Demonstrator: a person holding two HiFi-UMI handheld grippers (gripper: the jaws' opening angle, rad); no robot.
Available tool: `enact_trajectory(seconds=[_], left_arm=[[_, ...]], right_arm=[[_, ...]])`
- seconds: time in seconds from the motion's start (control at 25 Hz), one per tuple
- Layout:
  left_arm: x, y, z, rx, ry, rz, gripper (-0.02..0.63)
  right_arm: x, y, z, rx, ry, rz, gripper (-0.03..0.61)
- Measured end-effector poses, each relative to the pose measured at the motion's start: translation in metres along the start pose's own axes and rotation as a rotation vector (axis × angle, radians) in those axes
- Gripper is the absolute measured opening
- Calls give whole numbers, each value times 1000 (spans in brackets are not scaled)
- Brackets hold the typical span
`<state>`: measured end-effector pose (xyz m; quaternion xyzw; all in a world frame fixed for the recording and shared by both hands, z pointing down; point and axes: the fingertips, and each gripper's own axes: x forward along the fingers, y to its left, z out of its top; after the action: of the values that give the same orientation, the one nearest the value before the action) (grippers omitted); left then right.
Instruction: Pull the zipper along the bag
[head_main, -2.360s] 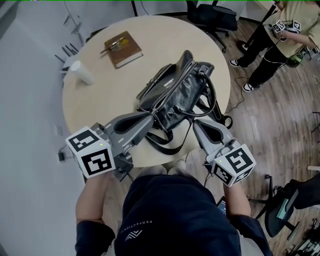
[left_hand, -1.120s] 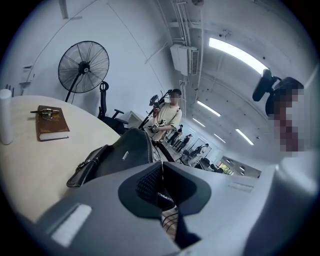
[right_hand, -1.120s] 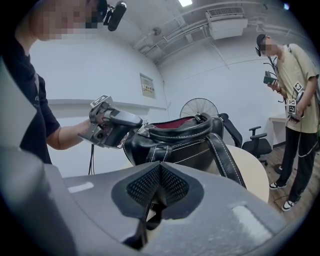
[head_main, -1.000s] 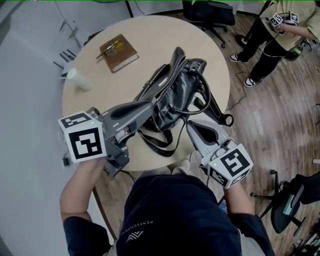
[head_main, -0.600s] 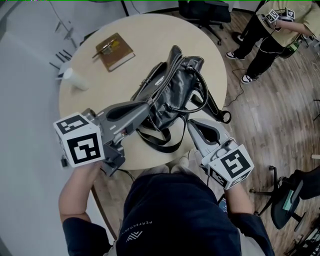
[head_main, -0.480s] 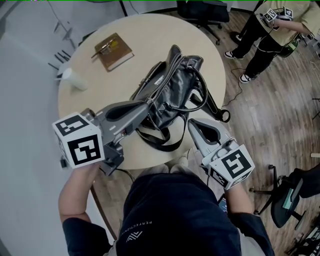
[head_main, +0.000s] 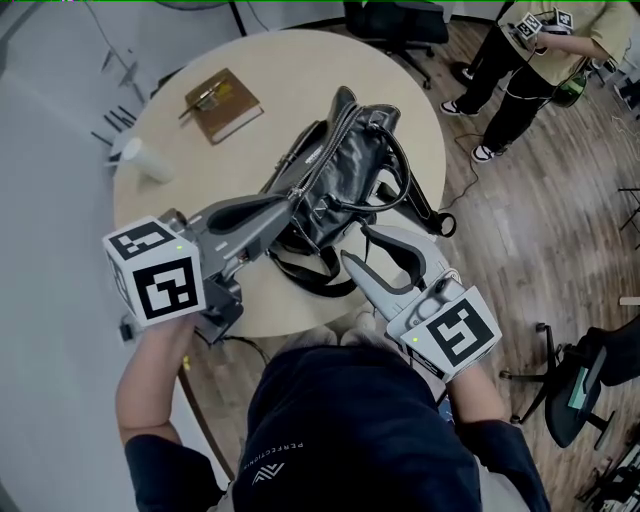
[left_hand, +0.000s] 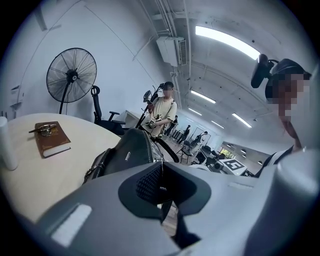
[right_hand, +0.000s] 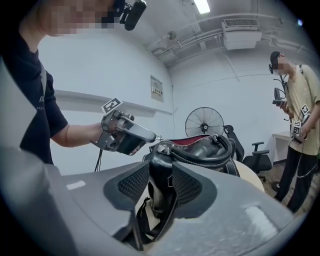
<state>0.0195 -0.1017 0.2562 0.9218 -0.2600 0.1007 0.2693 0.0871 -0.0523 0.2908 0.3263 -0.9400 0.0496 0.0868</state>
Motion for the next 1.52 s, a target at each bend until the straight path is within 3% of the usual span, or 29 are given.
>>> enact_trajectory(seconds=[0.16, 0.32, 0.4, 0.72, 0.92, 1.12, 1.36, 1.52], left_arm=[[-1, 0, 0, 3, 10, -18, 28], [-2, 1, 0, -3, 15, -28, 28], [-2, 1, 0, -12, 19, -36, 28], [-4, 4, 0, -29, 26, -47, 28], [-5, 5, 1, -22, 46, -47, 28], [-6, 4, -1, -58, 86, -69, 28], [-8, 3, -1, -60, 117, -61, 28], [-8, 5, 0, -121, 110, -75, 28]], right_arm=[[4, 7, 7, -24, -13, 17, 150], [19, 22, 9, -145, 38, 43, 201], [27, 26, 9, -191, 68, 27, 229], [42, 26, 4, -282, 100, -66, 232], [46, 22, 4, -292, 86, -97, 172], [46, 25, 3, -277, 92, -58, 132], [46, 28, 1, -274, 99, -19, 115], [47, 29, -1, -281, 111, 4, 112]])
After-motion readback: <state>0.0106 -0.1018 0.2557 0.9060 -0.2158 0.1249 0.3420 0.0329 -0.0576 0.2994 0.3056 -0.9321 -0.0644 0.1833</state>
